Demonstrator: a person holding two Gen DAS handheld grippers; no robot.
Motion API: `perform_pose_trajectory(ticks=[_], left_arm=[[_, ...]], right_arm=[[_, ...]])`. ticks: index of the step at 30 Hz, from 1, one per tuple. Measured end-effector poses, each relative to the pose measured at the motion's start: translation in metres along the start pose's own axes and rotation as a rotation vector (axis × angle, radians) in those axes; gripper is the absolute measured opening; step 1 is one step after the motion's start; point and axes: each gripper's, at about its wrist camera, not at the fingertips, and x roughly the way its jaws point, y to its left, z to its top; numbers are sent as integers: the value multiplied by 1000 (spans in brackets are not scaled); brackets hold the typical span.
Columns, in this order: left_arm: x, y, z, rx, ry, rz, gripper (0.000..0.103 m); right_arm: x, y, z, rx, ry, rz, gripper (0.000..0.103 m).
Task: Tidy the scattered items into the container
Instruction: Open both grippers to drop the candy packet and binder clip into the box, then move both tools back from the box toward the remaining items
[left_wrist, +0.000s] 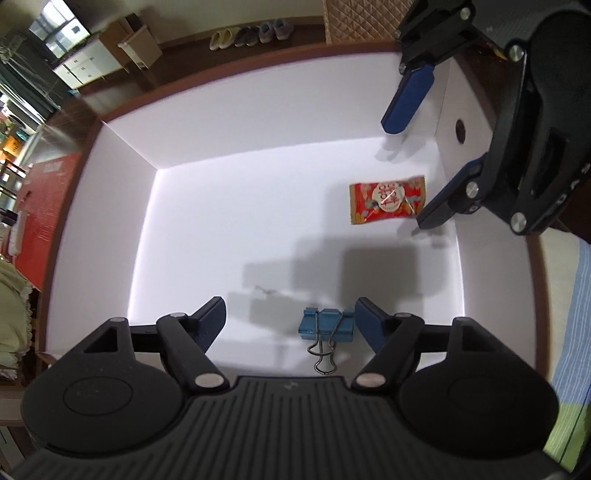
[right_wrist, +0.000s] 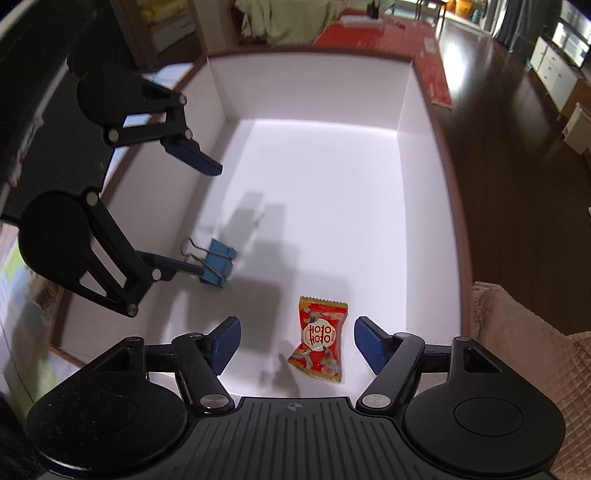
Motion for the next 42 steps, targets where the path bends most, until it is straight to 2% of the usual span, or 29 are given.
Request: perform_pose_trajectory(ticks=[11,24,27,30,42], left_arm=[[-59,-25,-3,-11,-54,95,76],[-128,-67,-29,-19,-120,163,77],[-140,-76,-37,-18,-138,167,78],[-150,-86,-47,-16,-155,171,84],[-186,-106,-106,-49,-185,179,84]], right_arm=[[-51,22,-17,46,-121,-38,71],[-98,57,-53,118,-224,-80,71],[-109,67,-62,129,-240,-90,71],[-118,78,-70,140,-253,-99,71],[-130,131,-87,182,-281,-112,71]])
